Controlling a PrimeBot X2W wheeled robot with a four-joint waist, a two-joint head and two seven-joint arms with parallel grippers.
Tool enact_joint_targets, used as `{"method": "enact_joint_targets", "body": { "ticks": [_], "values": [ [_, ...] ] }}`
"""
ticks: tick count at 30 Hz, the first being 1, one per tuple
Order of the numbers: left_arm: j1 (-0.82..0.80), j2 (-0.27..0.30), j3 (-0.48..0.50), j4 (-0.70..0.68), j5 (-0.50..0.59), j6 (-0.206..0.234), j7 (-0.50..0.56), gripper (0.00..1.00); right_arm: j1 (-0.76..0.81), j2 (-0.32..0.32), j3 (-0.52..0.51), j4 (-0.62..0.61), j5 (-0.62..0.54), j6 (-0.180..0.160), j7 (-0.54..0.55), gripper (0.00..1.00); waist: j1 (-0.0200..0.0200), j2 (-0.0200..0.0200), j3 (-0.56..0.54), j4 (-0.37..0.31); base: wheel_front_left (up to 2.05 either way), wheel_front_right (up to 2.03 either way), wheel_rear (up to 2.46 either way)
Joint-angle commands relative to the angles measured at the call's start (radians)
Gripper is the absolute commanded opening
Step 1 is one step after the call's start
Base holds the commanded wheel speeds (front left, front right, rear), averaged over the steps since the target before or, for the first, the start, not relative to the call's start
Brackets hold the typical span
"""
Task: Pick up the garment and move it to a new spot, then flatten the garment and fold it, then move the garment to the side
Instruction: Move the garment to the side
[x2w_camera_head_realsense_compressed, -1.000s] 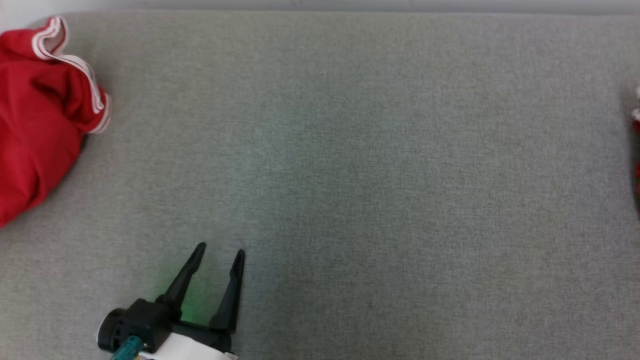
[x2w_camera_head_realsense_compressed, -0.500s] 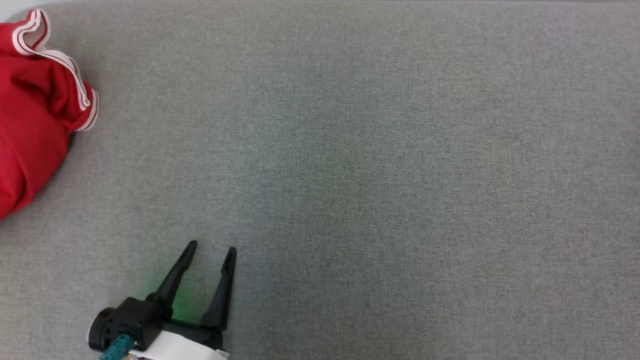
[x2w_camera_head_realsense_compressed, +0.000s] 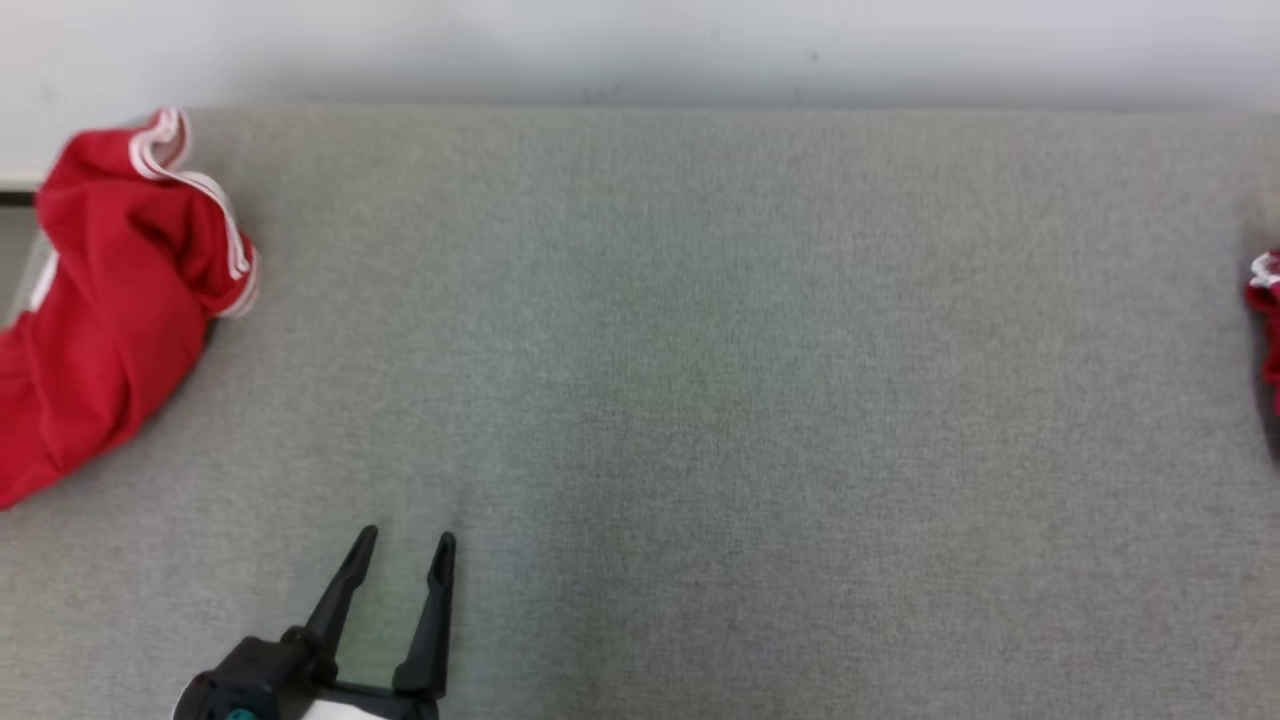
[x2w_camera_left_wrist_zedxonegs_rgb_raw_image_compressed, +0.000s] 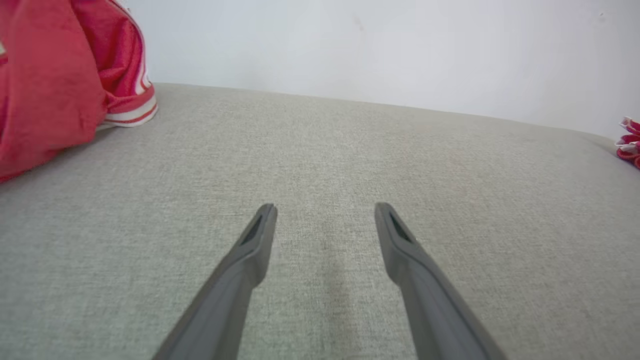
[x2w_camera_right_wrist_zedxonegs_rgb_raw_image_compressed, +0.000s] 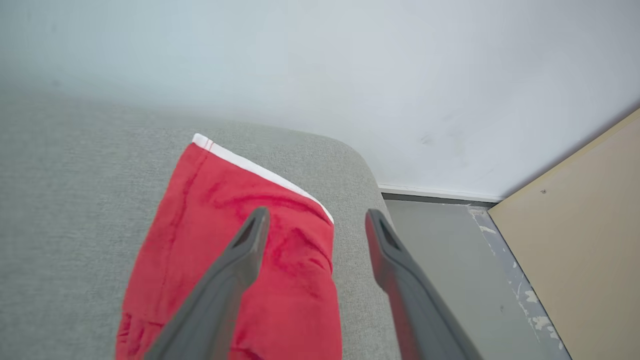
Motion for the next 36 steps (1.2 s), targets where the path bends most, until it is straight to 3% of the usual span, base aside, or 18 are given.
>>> {"method": "enact_joint_targets", "body": {
  "ticks": [1,6,17,20,25,31,36],
  "values": [
    [0.020,-0.006,0.009,-0.007,-0.006,0.002,0.000,1.00,0.054,0.013,0.005,-0.047,0.022,-0.002,-0.038,1.00,0.0000,0.0000,-0.071,0.011,0.00,0.00,0.00],
    [0.063,-0.018,0.035,-0.020,-0.015,0.002,-0.001,1.00,0.187,0.067,-0.009,-0.204,0.018,-0.002,-0.121,1.00,0.0000,0.0000,-0.172,0.011,0.00,0.00,0.00],
    [0.182,-0.024,0.106,-0.033,-0.011,0.002,0.000,1.00,0.522,0.299,0.005,-0.432,-0.100,-0.002,-0.334,1.00,0.0000,0.0000,-0.327,-0.025,0.00,0.00,0.00],
    [0.209,-0.025,0.101,-0.024,-0.003,0.002,-0.001,1.00,0.604,0.378,0.036,-0.419,-0.141,-0.002,-0.428,1.00,0.0000,0.0000,-0.344,-0.029,0.00,0.00,0.00],
    [0.225,-0.026,0.094,0.006,-0.012,0.002,-0.001,1.00,0.657,0.444,0.095,-0.346,-0.174,-0.002,-0.505,1.00,0.0000,0.0000,-0.363,-0.039,0.00,0.00,0.00],
    [0.244,-0.026,0.090,0.033,-0.016,0.002,0.000,1.00,0.667,0.514,0.113,-0.251,-0.184,-0.002,-0.534,1.00,0.0000,0.0000,-0.382,-0.047,0.00,0.00,0.00],
    [0.246,-0.026,0.087,0.042,-0.016,0.002,0.000,1.00,0.661,0.542,0.102,-0.247,-0.198,-0.002,-0.535,1.00,0.0000,0.0000,-0.387,-0.046,0.00,0.00,0.00]
  ]
}}
